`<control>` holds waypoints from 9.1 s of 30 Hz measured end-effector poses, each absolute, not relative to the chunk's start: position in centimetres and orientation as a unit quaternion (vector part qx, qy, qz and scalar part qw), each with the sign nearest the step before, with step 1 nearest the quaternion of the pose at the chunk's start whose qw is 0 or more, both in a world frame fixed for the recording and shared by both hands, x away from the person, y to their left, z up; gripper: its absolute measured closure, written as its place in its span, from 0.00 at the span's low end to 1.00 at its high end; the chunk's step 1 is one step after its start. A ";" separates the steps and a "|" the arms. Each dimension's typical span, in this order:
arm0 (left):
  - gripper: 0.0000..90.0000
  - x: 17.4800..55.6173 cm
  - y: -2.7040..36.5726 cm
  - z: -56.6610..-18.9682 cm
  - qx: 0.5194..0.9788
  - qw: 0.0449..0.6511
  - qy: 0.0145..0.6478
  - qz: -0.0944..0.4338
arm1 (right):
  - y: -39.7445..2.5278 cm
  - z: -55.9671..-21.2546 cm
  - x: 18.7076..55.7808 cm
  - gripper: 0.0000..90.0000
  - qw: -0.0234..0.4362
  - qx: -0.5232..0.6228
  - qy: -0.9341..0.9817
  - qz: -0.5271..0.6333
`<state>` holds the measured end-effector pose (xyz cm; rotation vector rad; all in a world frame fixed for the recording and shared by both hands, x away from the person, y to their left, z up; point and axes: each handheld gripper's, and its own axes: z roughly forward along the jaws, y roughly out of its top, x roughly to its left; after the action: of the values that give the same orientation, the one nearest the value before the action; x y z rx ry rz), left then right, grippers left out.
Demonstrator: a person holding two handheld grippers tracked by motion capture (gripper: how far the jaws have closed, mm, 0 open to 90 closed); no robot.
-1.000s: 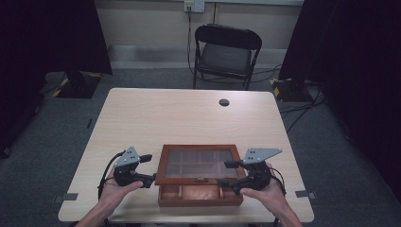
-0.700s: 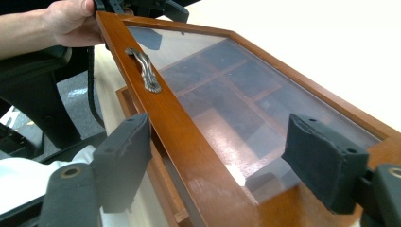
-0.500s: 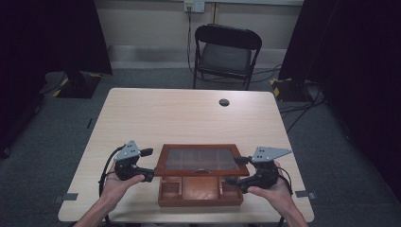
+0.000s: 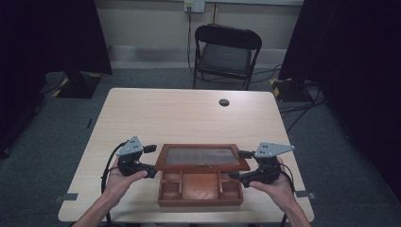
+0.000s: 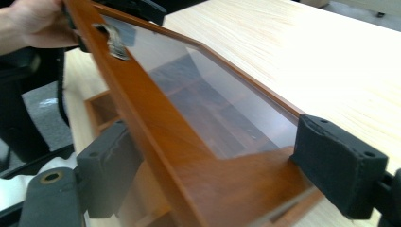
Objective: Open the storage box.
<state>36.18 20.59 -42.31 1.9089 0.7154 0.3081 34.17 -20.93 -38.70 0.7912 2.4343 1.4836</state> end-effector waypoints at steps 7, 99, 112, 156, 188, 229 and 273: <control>0.24 36.7 20.2 -41.6 0.786 0.529 0.298 0.117 | -21.7 -39.0 35.3 0.24 0.100 0.283 0.805 0.512; 0.59 43.5 19.5 -42.9 0.773 0.532 0.332 0.098 | -20.8 -41.1 43.8 0.50 0.095 0.335 0.766 0.540; 0.60 44.4 19.3 -43.8 0.776 0.525 0.337 0.094 | -20.8 -41.7 44.5 0.50 0.097 0.344 0.764 0.537; 0.66 46.1 19.3 -45.7 0.770 0.518 0.363 0.083 | -20.3 -43.6 46.5 0.41 0.106 0.377 0.749 0.534; 0.63 47.2 19.4 -46.4 0.761 0.517 0.387 0.065 | -20.3 -45.1 47.8 0.53 0.112 0.409 0.744 0.517; 0.48 48.5 19.5 -48.0 0.746 0.509 0.428 0.037 | -19.7 -47.4 48.9 0.31 0.100 0.451 0.742 0.486; 0.27 47.2 21.5 -47.1 0.759 0.472 0.445 0.060 | -21.6 -46.2 47.4 0.20 0.097 0.478 0.734 0.472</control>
<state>47.23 21.47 -47.06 1.8570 1.0891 0.1479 47.39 -21.57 -46.17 1.4165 2.1742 1.3990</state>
